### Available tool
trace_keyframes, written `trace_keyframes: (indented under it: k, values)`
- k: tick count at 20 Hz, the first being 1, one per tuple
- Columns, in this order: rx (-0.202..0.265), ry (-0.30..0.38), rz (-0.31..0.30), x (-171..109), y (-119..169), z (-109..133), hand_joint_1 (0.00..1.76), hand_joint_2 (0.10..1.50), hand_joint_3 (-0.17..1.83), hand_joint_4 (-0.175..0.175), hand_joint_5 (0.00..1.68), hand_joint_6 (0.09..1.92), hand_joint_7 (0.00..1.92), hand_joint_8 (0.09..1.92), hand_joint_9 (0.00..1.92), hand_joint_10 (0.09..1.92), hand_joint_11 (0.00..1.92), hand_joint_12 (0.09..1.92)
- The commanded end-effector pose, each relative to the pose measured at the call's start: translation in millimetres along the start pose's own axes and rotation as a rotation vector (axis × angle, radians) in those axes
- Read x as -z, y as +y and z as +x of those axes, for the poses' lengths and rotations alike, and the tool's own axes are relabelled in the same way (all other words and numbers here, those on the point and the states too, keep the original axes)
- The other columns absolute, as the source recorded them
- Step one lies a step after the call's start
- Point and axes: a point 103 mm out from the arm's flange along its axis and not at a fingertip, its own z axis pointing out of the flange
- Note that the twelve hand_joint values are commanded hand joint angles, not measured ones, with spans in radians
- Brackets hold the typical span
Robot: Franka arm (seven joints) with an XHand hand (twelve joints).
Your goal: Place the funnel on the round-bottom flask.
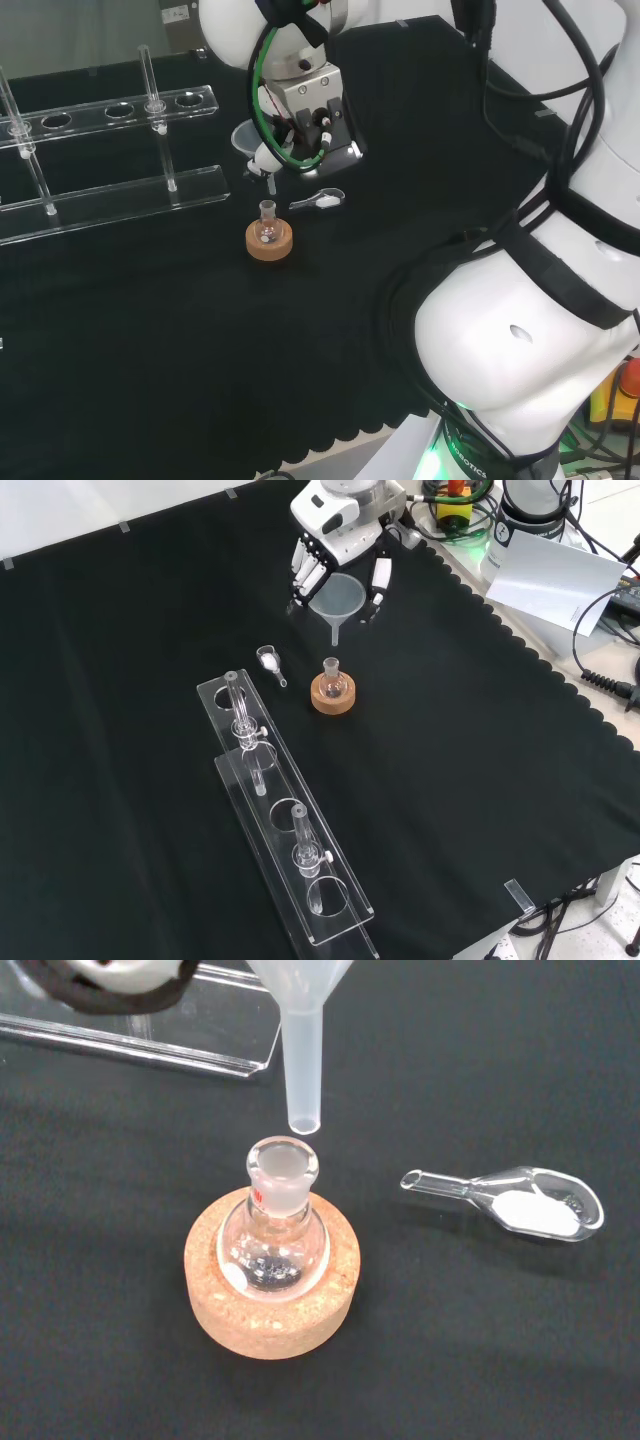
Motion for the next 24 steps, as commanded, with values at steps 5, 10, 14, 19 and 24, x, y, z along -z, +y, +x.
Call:
trace_keyframes:
  k: [5, 10, 14, 19, 24]
  values:
    - [0.013, 0.022, -0.021, -10, 6, 4, 0.75, 0.75, 0.44, -0.1, 0.51, 0.13, 0.62, 0.76, 1.09, 0.44, 0.96, 0.99]
    - [0.02, 0.029, -0.02, -12, 12, 6, 0.75, 0.75, 0.44, -0.102, 0.51, 0.13, 0.62, 0.76, 1.09, 0.44, 0.96, 0.99]
    - [0.021, 0.029, -0.011, -16, 16, 5, 0.74, 0.75, 0.44, -0.103, 0.51, 0.13, 0.62, 0.76, 1.09, 0.44, 0.96, 0.99]
    - [0.021, 0.014, -0.002, -19, 18, 6, 0.74, 0.75, 0.44, -0.105, 0.51, 0.14, 0.61, 0.76, 1.09, 0.44, 0.96, 0.99]
    - [0.018, 0.023, 0.001, -21, 18, 4, 0.74, 0.75, 0.44, -0.106, 0.51, 0.14, 0.61, 0.76, 1.09, 0.44, 0.96, 0.99]
